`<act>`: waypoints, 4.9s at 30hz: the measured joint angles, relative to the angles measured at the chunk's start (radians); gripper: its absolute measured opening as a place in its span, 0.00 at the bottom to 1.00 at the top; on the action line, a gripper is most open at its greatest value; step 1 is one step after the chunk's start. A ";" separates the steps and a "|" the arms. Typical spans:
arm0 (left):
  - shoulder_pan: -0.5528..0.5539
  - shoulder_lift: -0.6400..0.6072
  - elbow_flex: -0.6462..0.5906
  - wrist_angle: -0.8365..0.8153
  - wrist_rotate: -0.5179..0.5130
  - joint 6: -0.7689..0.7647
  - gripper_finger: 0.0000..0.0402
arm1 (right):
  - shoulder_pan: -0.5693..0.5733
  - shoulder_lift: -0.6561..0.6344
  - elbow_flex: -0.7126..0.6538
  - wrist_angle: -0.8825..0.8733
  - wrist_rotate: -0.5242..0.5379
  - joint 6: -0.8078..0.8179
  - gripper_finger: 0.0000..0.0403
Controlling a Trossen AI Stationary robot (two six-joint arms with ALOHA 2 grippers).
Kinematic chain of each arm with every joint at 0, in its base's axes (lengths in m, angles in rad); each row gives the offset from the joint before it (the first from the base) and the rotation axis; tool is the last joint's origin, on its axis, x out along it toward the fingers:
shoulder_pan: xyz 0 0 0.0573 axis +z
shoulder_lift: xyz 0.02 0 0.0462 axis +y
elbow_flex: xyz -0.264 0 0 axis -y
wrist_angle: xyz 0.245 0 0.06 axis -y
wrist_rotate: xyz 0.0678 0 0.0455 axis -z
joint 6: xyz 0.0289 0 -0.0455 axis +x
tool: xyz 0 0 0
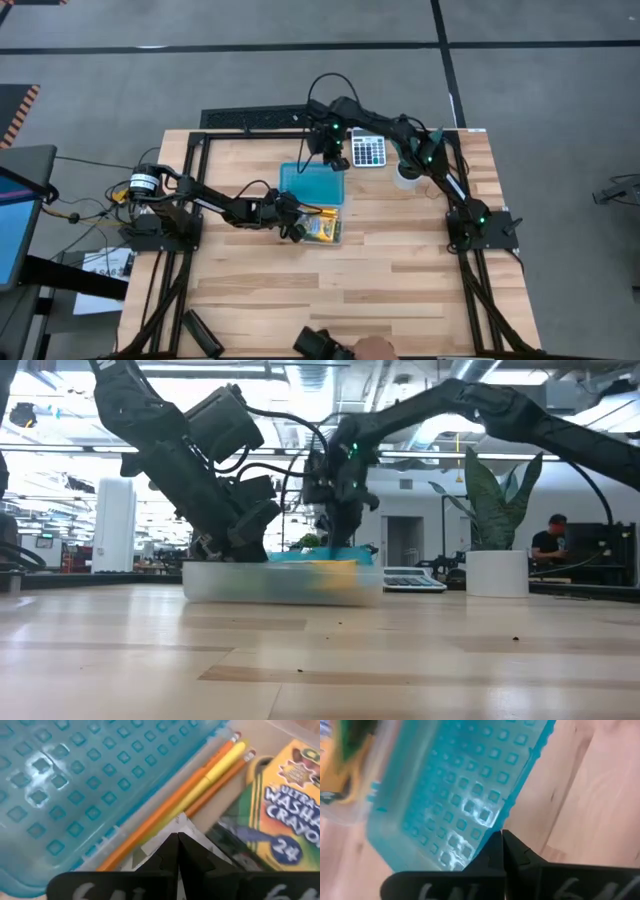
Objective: Pack school essentials
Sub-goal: Close the supply box
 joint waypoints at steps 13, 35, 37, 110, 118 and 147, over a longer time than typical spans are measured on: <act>-0.005 -0.009 -0.002 0.015 0.003 0.039 0.00 | 0.116 -0.085 0.018 -0.068 -0.014 0.080 0.00; -0.327 -0.528 0.001 -0.413 -0.133 -0.156 0.00 | 0.265 -0.122 0.011 -0.064 -0.030 0.115 0.00; -0.398 -0.490 -0.003 -0.473 -0.204 -0.266 0.00 | 0.246 -0.115 0.006 -0.011 -0.026 0.139 0.00; -0.469 -0.078 0.014 -0.469 -0.240 -0.612 0.00 | 0.023 -0.093 -0.152 0.042 -0.134 0.517 0.00; -0.449 -0.078 0.014 -0.442 -0.238 -0.572 0.00 | 0.025 -0.070 -0.157 -0.008 -0.254 0.593 0.00; -0.443 -0.013 0.018 -0.291 -0.219 -0.515 0.00 | 0.016 -0.010 -0.157 0.041 -0.259 0.872 0.00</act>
